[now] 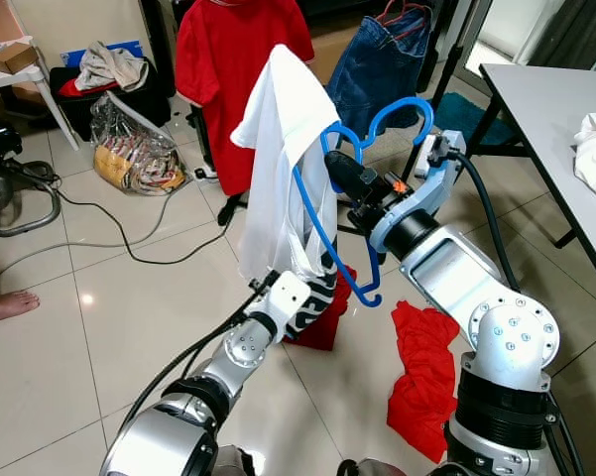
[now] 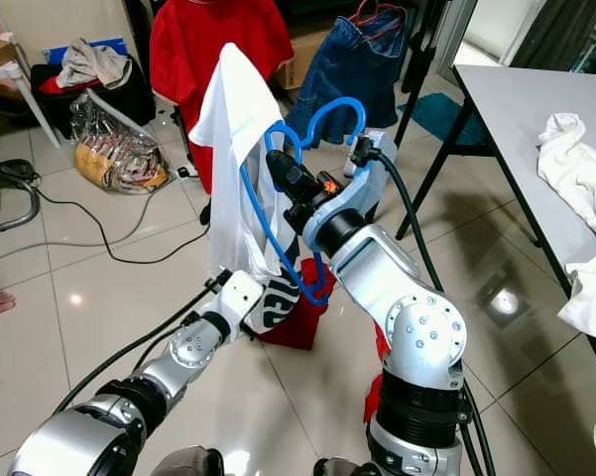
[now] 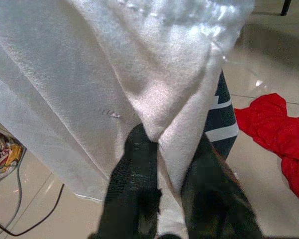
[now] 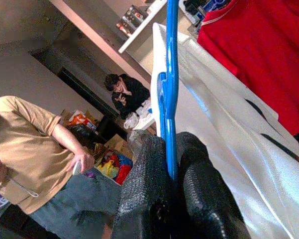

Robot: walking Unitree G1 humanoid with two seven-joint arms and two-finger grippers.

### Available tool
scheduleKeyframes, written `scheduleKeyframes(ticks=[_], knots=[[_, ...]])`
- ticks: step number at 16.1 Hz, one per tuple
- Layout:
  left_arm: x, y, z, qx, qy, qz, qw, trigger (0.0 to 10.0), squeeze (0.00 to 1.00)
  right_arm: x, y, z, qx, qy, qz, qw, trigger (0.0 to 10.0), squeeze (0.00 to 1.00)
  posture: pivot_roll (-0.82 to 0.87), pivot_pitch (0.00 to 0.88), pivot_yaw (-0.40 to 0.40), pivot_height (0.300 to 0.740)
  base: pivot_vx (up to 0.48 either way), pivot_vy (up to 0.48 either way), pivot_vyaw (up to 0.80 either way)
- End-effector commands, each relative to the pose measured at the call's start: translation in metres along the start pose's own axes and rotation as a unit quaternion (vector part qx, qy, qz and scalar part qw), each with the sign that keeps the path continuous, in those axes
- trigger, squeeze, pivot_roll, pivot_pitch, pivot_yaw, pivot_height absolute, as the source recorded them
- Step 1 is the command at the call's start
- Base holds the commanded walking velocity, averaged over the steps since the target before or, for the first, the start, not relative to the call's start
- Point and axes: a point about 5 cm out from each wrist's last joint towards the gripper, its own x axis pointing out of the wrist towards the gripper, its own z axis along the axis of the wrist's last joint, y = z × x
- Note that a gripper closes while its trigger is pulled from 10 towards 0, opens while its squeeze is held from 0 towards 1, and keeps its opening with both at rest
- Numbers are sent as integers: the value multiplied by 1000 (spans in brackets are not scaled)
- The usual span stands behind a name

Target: Hang hanger

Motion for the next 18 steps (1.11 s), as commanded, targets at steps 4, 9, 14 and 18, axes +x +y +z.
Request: scheduleKeyframes(ticks=[4, 9, 14, 18], knots=[[2, 1, 6, 9, -14, -5, 1000, 0, 0, 0, 9, 8, -3, -19, 21, 1000, 10000, 0, 16, 62, 13, 740, 0, 0, 0], [3, 1, 8, 8, -18, -5, 1000, 0, 0, 1, -1, 8, -8, -20, -9, 1000, 10000, 0, 19, 57, 12, 740, 0, 0, 0], [-2, -1, 1, 6, -17, -5, 1000, 0, 0, 1, -9, 7, -13, -2, -26, 1000, 10000, 0, 19, 55, 8, 740, 0, 0, 0], [-7, -4, 1, 30, -46, -20, 998, 0, 0, 1, -17, -2, -9, 63, -44, 997, 10000, 0, 25, 54, 4, 740, 0, 0, 0]])
